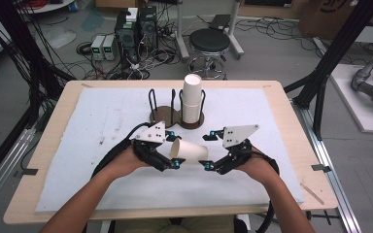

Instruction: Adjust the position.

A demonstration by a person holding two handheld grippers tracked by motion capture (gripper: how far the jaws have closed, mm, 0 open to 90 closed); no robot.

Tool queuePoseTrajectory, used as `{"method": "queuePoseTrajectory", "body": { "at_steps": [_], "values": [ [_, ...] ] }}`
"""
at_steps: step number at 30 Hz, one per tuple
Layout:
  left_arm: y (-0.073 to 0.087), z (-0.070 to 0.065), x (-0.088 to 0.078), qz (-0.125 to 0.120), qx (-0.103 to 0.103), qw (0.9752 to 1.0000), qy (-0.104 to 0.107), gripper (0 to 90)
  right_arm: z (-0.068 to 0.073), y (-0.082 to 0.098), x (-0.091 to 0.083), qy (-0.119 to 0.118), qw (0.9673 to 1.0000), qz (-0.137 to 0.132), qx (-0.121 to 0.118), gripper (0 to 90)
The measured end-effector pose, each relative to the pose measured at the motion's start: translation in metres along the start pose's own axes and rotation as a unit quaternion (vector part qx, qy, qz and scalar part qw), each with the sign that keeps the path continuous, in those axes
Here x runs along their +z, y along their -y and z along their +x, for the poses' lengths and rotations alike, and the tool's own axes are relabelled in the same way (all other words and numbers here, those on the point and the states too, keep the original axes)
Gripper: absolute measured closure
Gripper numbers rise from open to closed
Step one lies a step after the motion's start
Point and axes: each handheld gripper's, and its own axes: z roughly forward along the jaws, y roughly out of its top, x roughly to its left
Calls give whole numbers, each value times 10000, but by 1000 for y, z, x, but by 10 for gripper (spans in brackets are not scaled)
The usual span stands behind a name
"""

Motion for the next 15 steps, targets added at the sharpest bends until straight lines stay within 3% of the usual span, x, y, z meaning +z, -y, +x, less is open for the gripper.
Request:
{"method": "queuePoseTrajectory", "body": {
  "at_steps": [7, 11, 15],
  "values": [
    [-8, 1, 1, 400, 97, 9992, 0, 266, 3, -12, 9, 15, 9981, 471, -401, 214],
    [-13, 2, 2, 512, 110, 9986, 23, 266, 5, -18, 18, 11, 9941, 852, -665, 215],
    [-15, 2, 4, 658, 144, 9977, 5, 266, 6, -22, 24, -28, 9928, 946, -736, 215]
  ]
}}
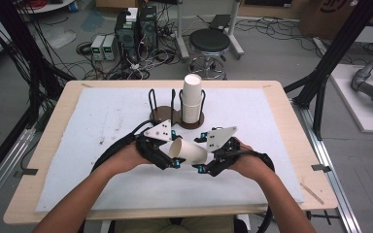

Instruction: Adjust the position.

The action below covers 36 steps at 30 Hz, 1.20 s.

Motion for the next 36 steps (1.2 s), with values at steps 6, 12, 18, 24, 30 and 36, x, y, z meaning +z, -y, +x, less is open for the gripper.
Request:
{"method": "queuePoseTrajectory", "body": {
  "at_steps": [6, 12, 18, 24, 30, 36],
  "values": [
    [-6, 1, 3, 211, 66, 9998, -25, 266, 0, -4, 5, -57, 9998, 186, -28, 240],
    [-11, -2, 9, 362, 140, 9992, -10, 266, 1, -6, 14, -140, 9990, 415, -101, 273],
    [-12, -4, 15, 545, 181, 9983, -32, 267, 2, -5, 19, -69, 9979, 629, -107, 327],
    [-12, -6, 18, 632, 177, 9978, -123, 266, 3, -5, 23, -70, 9970, 767, 30, 342],
    [-12, -7, 21, 576, 131, 9980, -216, 248, 3, -4, 25, -35, 9963, 855, 99, 357],
    [-7, -4, 16, 17, -116, 9997, -226, 182, 2, 0, 21, 13, 9973, 701, 230, 358]
  ]
}}
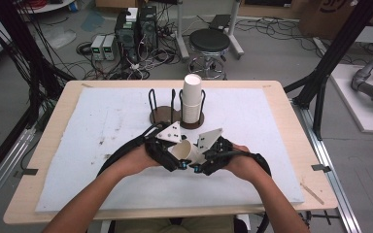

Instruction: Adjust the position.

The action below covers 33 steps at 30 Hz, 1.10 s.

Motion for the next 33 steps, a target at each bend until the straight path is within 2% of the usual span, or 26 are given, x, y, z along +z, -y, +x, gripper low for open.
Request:
{"method": "queuePoseTrajectory", "body": {
  "at_steps": [2, 4, 5, 7, 10, 12, 14, 20, 26, 30, 33],
  "values": [
    [3, 2, -5, -236, -149, 9996, 31, 185, -1, 4, -2, 0, 9999, -85, 131, 358],
    [9, 4, -11, -650, -349, 9973, 20, 185, -3, 9, -4, 28, 9996, -182, 229, 357],
    [11, 5, -13, -779, -421, 9961, -20, 185, -4, 13, -6, 53, 9993, -252, 288, 357],
    [18, 8, -19, -1094, -649, 9918, -143, 184, -5, 18, -8, 79, 9985, -378, 399, 357],
    [29, 12, -28, -1542, -1043, 9821, -282, 177, -6, 28, -11, 138, 9970, -519, 560, 357],
    [39, 15, -34, -1714, -1207, 9769, -427, 177, -6, 35, -14, 187, 9950, -701, 690, 357],
    [46, 16, -37, -1817, -1304, 9733, -520, 177, -7, 42, -16, 259, 9924, -891, 805, 356],
    [68, 17, -42, -2039, -1505, 9637, -842, 177, -6, 62, -20, 513, 9841, -1313, 1078, 354],
    [88, 20, -51, -2314, -1655, 9504, -1258, 176, -4, 78, -26, 831, 9730, -1722, 1292, 351],
    [100, 21, -58, -2401, -1727, 9433, -1510, 176, -3, 90, -29, 1027, 9644, -1940, 1472, 349],
    [108, 21, -63, -2400, -1741, 9403, -1668, 178, -4, 98, -33, 1139, 9554, -2130, 1700, 347]
  ]
}}
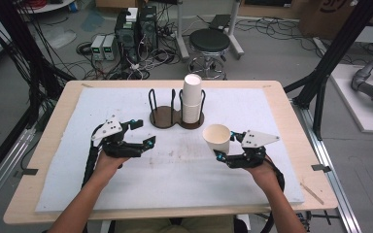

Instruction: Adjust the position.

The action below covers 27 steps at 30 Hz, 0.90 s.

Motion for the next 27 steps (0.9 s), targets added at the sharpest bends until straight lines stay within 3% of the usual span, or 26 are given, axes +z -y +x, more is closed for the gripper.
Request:
{"method": "queuePoseTrajectory", "body": {
  "at_steps": [4, 9, 16, 21, 27],
  "values": [
    [6, 5, -5, -59, -6, 9999, -140, 184, -7, 6, -7, 179, 9991, -203, 318, 344],
    [10, 7, -7, -101, 106, 9997, -201, 193, -11, 8, -15, 401, 9977, -349, 410, 342],
    [14, 10, -15, -353, 206, 9988, -257, 193, -16, 21, -28, 673, 9939, -540, 681, 338],
    [17, 12, -21, -443, 10, 9985, -311, 176, -18, 23, -35, 843, 9916, -654, 730, 338],
    [18, 14, -26, -567, -52, 9975, -411, 161, -18, 21, -38, 928, 9904, -706, 739, 335]
  ]
}}
